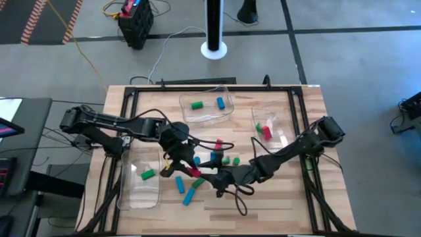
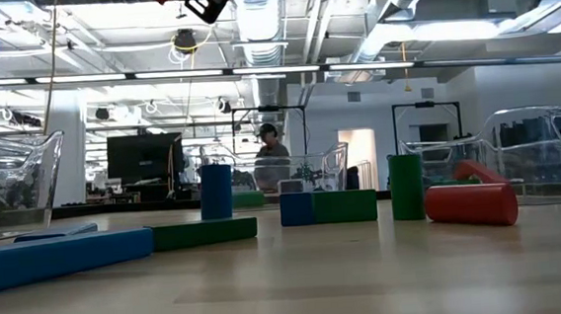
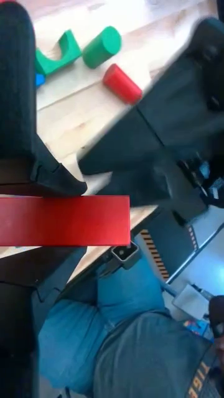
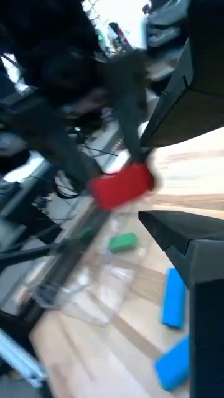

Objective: Sort blocks by size
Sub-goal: Put the red rectangle block into the left transparent bin

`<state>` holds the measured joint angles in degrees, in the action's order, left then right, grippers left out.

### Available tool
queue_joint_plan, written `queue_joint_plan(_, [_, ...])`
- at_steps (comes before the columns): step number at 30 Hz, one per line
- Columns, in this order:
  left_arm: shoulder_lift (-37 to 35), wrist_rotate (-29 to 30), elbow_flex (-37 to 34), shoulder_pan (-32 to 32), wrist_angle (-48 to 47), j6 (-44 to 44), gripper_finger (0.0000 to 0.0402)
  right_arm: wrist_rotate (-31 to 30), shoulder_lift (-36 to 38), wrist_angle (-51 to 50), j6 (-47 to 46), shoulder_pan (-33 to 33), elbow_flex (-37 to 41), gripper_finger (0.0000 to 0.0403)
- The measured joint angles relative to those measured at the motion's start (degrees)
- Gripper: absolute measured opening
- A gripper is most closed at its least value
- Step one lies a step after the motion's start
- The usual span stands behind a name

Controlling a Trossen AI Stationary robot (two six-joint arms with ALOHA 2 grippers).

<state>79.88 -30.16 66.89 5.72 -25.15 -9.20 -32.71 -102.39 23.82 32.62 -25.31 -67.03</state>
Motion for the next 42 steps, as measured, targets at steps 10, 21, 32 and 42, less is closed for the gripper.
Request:
queue_joint_plan(10, [0.00, -1.35, 0.00, 0.00, -1.13, -0.56, 0.0100, 6.32, -0.11, 0.09, 0.88, 0.33, -1.83, 0.0184])
queue_joint_plan(21, [0.04, -3.06, -0.08, 0.04, -0.76, -0.51, 0.0100, 11.05, -0.09, -0.86, -1.39, 1.59, -1.94, 0.0120])
queue_joint_plan(32, [0.07, -4.34, -0.09, 0.02, -0.37, -0.56, 0.0101, 11.89, -0.09, -0.79, -1.13, 1.79, -1.94, 0.0112])
queue_joint_plan(42, [0.07, -4.93, -0.09, 0.02, -0.41, -1.08, 0.0127, 11.91, -0.09, -0.57, -1.17, 1.34, -1.94, 0.0095])
